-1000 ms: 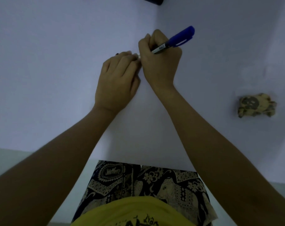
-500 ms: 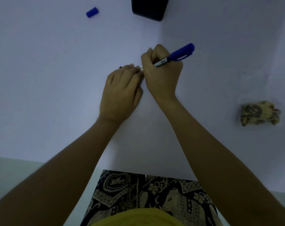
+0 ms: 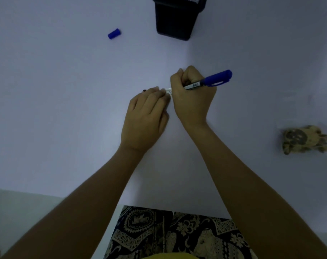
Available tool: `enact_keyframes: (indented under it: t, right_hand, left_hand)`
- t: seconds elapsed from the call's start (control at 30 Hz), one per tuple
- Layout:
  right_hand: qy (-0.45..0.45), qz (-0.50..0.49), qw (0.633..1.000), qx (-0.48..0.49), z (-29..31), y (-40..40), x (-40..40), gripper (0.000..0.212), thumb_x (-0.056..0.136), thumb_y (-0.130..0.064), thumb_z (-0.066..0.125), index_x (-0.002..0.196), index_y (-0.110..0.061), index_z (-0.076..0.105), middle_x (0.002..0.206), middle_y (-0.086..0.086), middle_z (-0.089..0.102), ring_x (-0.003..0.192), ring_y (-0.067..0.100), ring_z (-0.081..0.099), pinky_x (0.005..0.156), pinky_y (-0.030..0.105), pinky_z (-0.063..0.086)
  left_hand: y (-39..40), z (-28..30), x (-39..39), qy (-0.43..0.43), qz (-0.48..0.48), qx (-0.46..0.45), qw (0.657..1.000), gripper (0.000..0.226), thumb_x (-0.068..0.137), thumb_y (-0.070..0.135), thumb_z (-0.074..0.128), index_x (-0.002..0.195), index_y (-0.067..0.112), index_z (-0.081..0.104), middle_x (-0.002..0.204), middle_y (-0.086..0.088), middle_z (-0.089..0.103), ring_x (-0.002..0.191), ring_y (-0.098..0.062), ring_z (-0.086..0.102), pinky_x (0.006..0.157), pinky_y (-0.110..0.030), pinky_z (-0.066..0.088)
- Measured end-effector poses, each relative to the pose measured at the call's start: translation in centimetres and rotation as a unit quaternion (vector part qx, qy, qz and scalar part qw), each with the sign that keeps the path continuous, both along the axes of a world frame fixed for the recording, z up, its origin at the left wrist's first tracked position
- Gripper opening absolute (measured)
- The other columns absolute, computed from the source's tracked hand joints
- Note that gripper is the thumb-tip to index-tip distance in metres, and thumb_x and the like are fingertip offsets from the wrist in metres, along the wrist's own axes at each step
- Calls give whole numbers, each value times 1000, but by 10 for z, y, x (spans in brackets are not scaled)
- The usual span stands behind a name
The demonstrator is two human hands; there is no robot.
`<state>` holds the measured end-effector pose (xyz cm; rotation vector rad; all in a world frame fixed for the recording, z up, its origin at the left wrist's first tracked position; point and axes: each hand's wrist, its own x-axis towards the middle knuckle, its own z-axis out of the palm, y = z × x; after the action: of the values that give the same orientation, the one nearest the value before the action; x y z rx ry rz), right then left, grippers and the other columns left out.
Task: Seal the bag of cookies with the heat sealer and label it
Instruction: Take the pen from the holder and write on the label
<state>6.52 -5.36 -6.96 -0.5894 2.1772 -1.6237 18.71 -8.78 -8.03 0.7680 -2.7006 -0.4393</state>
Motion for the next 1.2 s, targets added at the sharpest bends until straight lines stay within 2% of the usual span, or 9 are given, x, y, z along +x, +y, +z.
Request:
enact_keyframes:
  t: [0.07,0.2,0.3,0.47,0.7,0.83,1.0,1.2]
  right_hand:
    - [-3,0,1000,0,-1,0,0,40,84,-2,61,55,-17,38,45,-13,35,40,4,38,45,9,30]
    - [10,-3,1000,15,1,-1,0,46,84,-3,61,54,-26,33,44,-14,34,40,4,37,44,10,29]
    - [5,-6,1000,2,1,-1,0,44,85,-1,60,55,-22,35,45,-15,34,39,2,38,44,8,29]
    - [0,-14,1000,-6,-1,0,0,47,86,-1,60,57,-28,33,47,-14,35,41,2,39,45,8,31]
    - [9,-33,999,-13,-2,0,0,45,86,-3,58,58,-28,33,49,-13,36,44,5,37,45,13,32]
    - [-24,-63,997,-30,-1,-1,0,46,90,-4,55,59,-28,32,50,-13,35,45,4,35,44,21,34]
    - [-55,-112,991,-57,2,-3,-3,42,95,-6,51,61,-23,34,50,-11,38,43,1,37,43,16,34]
    - [-99,-163,979,-70,10,-6,-10,30,96,-19,42,66,-17,43,62,-4,49,53,3,47,52,18,42]
  left_hand:
    - [0,1,0,0,-1,4,1000,26,86,7,61,111,2,66,113,-14,68,115,-28,59,99,-41,43]
    - [-1,0,0,-7,-3,6,1000,26,87,9,60,112,2,65,114,-15,68,115,-28,59,100,-41,43]
    - [0,-1,0,-8,-3,4,1000,27,88,10,60,113,3,65,114,-15,68,115,-28,58,100,-41,43]
    - [0,-1,1,-3,-3,-3,1000,28,87,9,60,114,2,64,114,-15,68,115,-28,58,100,-40,42]
    - [0,-2,1,3,-6,-7,1000,28,87,8,61,113,2,65,113,-15,68,114,-29,59,99,-42,44]
    - [0,-2,0,5,-9,-10,1000,28,86,7,61,113,1,65,113,-15,68,114,-28,60,99,-41,44]
    - [0,-2,2,2,-17,-7,1000,29,85,7,62,113,2,65,115,-14,68,114,-28,60,98,-41,45]
    - [0,-2,3,-7,-18,-6,1000,29,84,8,61,112,2,66,115,-14,68,112,-28,62,99,-38,42]
